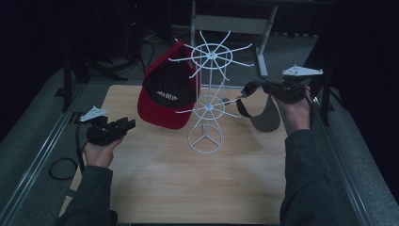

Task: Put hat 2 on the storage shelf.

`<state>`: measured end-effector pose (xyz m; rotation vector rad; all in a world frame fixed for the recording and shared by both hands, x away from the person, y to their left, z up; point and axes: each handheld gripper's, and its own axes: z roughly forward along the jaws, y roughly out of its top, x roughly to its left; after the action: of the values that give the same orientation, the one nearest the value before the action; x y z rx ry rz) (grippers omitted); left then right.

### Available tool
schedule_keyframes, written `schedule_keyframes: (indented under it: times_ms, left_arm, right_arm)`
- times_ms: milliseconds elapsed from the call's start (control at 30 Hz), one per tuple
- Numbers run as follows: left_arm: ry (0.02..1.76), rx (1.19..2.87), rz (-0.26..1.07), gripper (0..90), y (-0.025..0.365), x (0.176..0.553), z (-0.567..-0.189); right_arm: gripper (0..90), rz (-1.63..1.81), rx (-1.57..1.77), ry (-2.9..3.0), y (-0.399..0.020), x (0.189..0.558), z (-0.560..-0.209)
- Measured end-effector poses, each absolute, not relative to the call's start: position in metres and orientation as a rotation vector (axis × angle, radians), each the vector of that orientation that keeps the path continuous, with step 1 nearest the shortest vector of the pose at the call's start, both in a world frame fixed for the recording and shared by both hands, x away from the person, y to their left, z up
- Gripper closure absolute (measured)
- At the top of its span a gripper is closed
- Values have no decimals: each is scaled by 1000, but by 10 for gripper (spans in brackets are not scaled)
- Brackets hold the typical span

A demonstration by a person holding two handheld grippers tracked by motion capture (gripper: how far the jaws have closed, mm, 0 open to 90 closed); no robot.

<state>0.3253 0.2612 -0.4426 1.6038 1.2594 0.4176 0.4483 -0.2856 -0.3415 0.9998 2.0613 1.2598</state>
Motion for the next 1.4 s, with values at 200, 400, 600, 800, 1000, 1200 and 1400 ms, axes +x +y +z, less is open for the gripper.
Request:
schedule_keyframes:
  times_ms: [200,400,600,800,1000,1200,1400]
  left_arm:
    - [1259,1604,418,602,261,325,-442]
    - [1262,1600,419,601,262,324,-443]
    - [1264,1597,419,601,263,324,-443]
    - [1265,1595,423,601,265,323,-443]
    - [1269,1590,423,600,265,323,-443]
    - [1266,1594,422,599,264,323,-443]
    - [1270,1589,426,594,265,323,-443]
  right_arm:
    - [896,1256,979,2059,-286,444,-336]
    - [896,1254,941,2065,-285,439,-332]
    - [896,1262,930,2056,-285,435,-324]
    - [895,1263,893,2044,-287,431,-310]
    - [895,1279,856,2040,-291,422,-298]
    - [895,1272,807,2048,-290,413,-288]
    - [895,1223,782,2056,-293,409,-282]
